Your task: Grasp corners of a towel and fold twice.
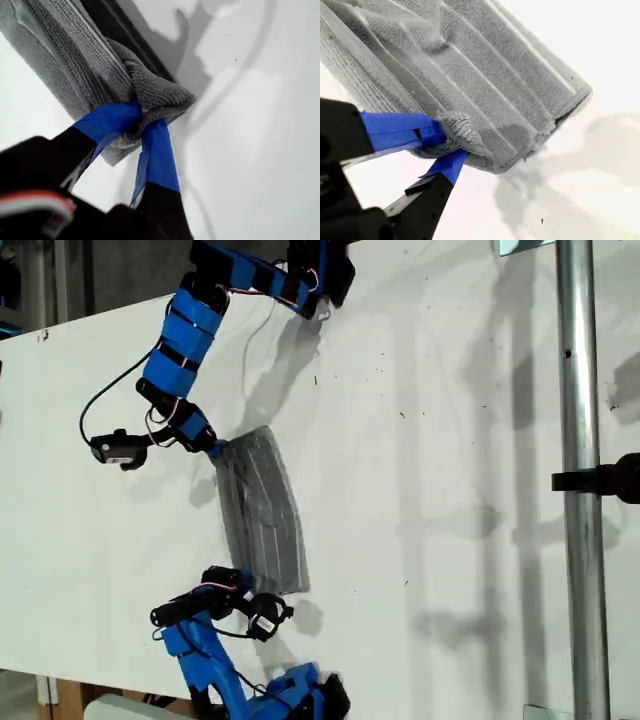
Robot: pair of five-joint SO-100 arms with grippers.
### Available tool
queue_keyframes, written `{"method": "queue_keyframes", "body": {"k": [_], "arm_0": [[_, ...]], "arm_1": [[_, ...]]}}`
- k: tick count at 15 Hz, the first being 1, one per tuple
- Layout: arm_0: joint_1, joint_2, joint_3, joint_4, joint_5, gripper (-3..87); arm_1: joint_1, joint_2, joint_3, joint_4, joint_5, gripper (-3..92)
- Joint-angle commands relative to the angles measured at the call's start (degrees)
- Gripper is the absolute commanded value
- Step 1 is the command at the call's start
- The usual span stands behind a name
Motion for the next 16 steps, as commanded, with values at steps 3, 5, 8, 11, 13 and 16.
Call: {"method": "queue_keyframes", "body": {"k": [3, 5, 8, 11, 13, 16], "arm_0": [[5.2, 10.8, 7.1, -1.3, -6.2, -2.7], [11.6, 10.7, 11.0, -4.2, -11.1, -2.6], [17.8, 7.6, 15.7, -9.0, -17.8, -1.8], [19.2, 0.4, 16.3, -12.0, -21.1, 3.5], [16.4, -4.7, 16.3, -13.6, -20.5, 4.6], [11.7, -6.3, 19.0, -15.6, -18.4, 4.7]], "arm_1": [[-1.9, 13.0, 9.8, -3.3, 1.5, -0.2], [-4.1, 15.1, 16.5, -1.1, 3.3, -0.2], [-6.2, 13.7, 23.0, -0.7, 6.1, -0.2], [-4.7, 9.3, 26.2, -3.7, 6.9, -0.2], [-3.5, 5.2, 25.8, -6.4, 6.5, -0.2], [-2.7, 0.0, 22.6, -6.8, 6.5, 10.1]]}}
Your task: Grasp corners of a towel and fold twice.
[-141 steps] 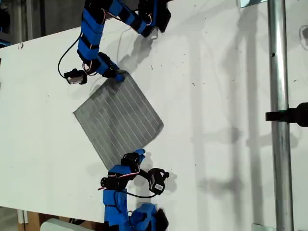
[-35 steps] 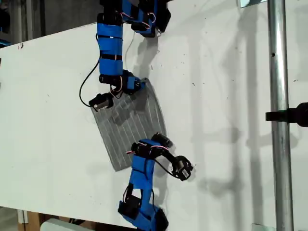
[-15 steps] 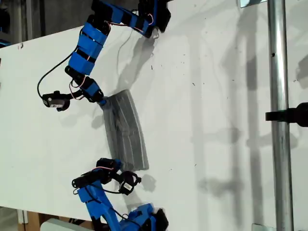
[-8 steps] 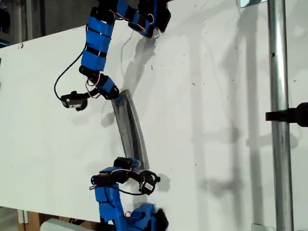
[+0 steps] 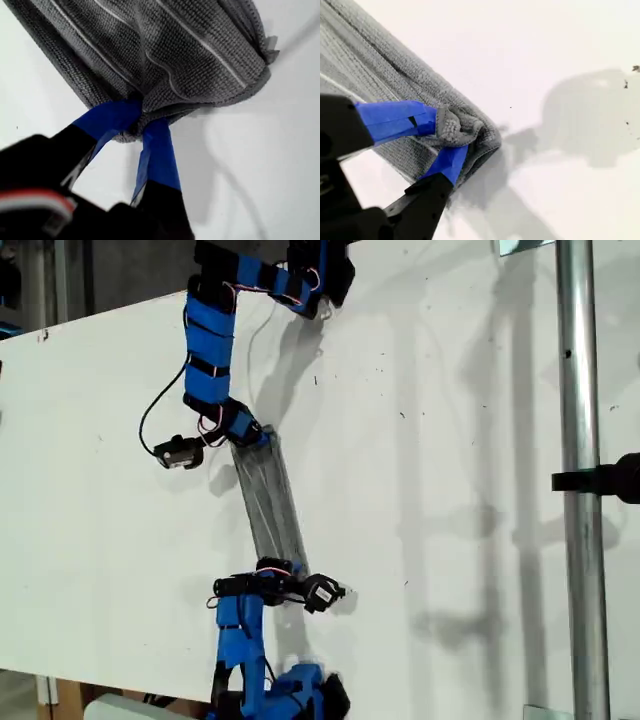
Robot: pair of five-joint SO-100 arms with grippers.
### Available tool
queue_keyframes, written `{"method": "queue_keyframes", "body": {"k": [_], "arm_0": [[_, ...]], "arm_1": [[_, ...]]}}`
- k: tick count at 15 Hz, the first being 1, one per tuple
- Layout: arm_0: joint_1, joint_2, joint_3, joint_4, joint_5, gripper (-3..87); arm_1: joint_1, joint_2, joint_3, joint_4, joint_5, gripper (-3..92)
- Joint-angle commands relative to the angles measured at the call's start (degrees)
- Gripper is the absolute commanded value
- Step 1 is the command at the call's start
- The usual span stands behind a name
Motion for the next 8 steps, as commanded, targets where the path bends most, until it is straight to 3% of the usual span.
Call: {"method": "queue_keyframes", "body": {"k": [1, 2, 5, 8], "arm_0": [[-2.8, 1.7, 1.2, 1.1, 1.4, 11.2], [-3.3, 4.0, 1.7, 4.0, 0.1, 17.2], [0.2, 19.2, 5.8, 10.6, -2.9, 23.6], [6.8, 34.6, 9.9, 15.7, -9.0, 23.5]], "arm_1": [[1.9, 1.2, -3.1, 2.9, 0.1, 21.1], [2.1, 5.1, -3.2, 5.4, 0.3, 32.6], [3.5, 23.5, -2.3, 17.8, 1.0, 31.2], [13.4, 44.2, 9.3, 23.1, 5.5, 30.0]]}}
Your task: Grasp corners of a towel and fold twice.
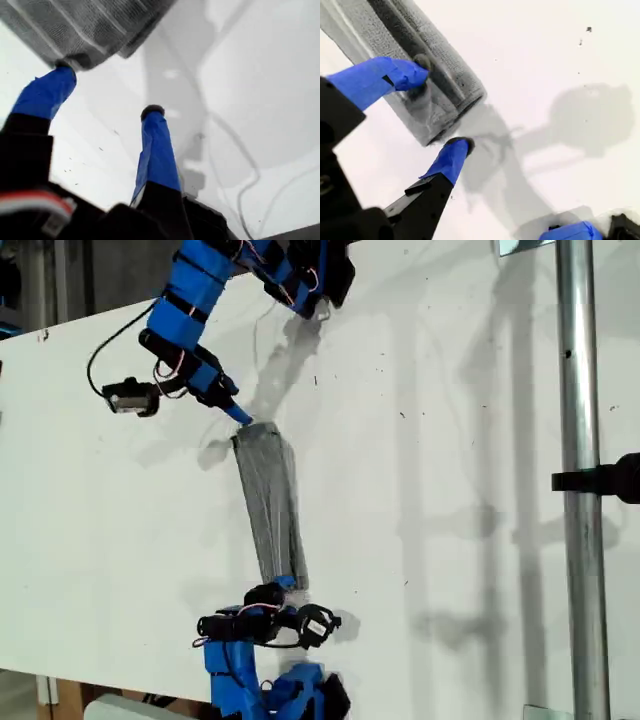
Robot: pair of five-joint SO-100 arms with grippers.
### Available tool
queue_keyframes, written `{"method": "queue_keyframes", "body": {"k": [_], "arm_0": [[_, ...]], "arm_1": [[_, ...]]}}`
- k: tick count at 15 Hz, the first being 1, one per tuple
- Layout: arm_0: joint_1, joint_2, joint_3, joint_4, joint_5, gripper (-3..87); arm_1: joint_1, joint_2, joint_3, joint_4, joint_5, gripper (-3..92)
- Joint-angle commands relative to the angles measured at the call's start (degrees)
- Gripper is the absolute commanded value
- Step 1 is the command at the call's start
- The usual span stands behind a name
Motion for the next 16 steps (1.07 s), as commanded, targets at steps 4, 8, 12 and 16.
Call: {"method": "queue_keyframes", "body": {"k": [4, 8, 12, 16], "arm_0": [[8.3, 48.6, 26.2, -2.9, -10.9, 18.1], [20.0, 92.9, 49.0, -11.7, -12.2, 3.0], [17.9, 94.7, 52.7, -14.0, -8.2, -2.6], [17.5, 94.7, 52.9, -14.2, -7.4, -2.6]], "arm_1": [[10.2, 27.4, 24.0, -4.4, 9.5, 29.6], [1.7, 50.3, 42.1, -8.7, 23.4, 26.1], [-4.1, 56.1, 41.1, -6.5, 26.2, 30.7], [-5.6, 23.6, 29.8, -25.9, 9.8, 39.5]]}}
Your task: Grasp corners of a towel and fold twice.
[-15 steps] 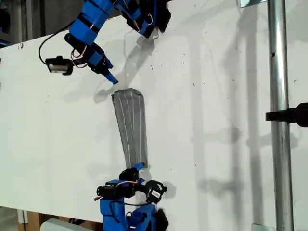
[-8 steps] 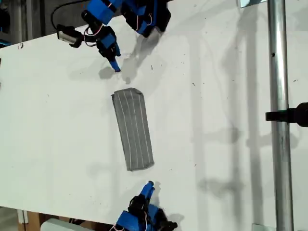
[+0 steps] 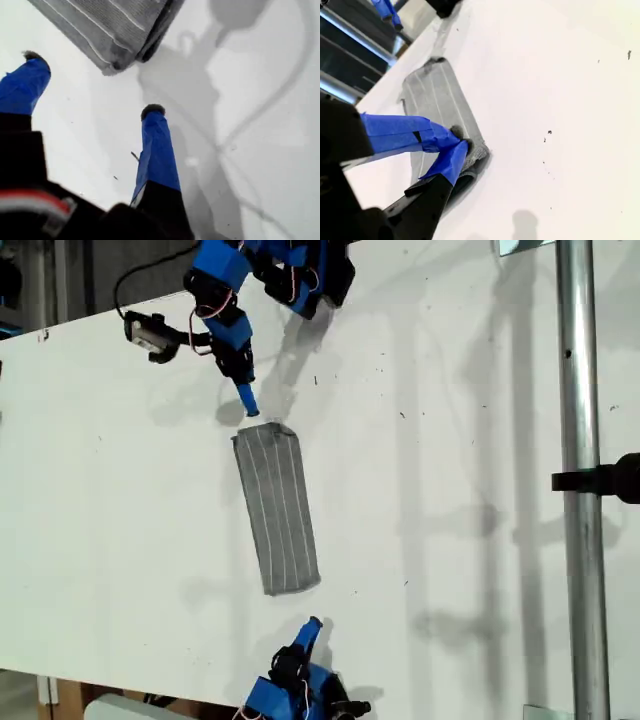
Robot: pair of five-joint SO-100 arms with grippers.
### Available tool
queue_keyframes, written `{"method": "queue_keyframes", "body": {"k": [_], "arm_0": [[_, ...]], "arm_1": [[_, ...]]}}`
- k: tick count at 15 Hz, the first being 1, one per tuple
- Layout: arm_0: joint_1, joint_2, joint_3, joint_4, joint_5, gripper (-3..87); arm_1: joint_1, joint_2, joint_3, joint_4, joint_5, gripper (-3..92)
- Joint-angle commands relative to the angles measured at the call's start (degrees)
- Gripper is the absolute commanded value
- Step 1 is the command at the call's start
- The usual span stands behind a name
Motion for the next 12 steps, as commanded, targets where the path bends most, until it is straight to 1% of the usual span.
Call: {"method": "queue_keyframes", "body": {"k": [1, 4, 5, 6, 7, 9, 12], "arm_0": [[-0.5, 0.4, -0.3, -1.1, 0.3, -2.6], [-0.5, 0.4, -0.2, -1.1, 0.7, -2.6], [-0.3, 0.4, -0.1, -1.1, 0.7, -2.6], [-0.3, 0.4, 0.0, -1.1, 0.9, -2.6], [-0.3, 0.4, 0.1, -1.2, 0.9, -2.6], [-0.4, 0.4, 0.1, -1.3, 1.2, -2.6], [0.0, 0.4, 0.2, -1.3, 1.1, -2.6]], "arm_1": [[0.5, -14.1, -6.9, -9.6, -5.5, 40.6], [2.5, -29.6, -8.3, -22.7, -10.7, 42.5], [3.9, -36.1, -9.8, -24.9, -11.3, 43.1], [4.1, -40.7, -13.9, -23.4, -11.6, 43.4], [3.8, -43.6, -16.4, -23.9, -11.8, 42.4], [3.0, -52.0, -25.4, -20.9, -11.3, 41.6], [-2.8, -65.6, -41.9, -16.7, -7.8, 38.8]]}}
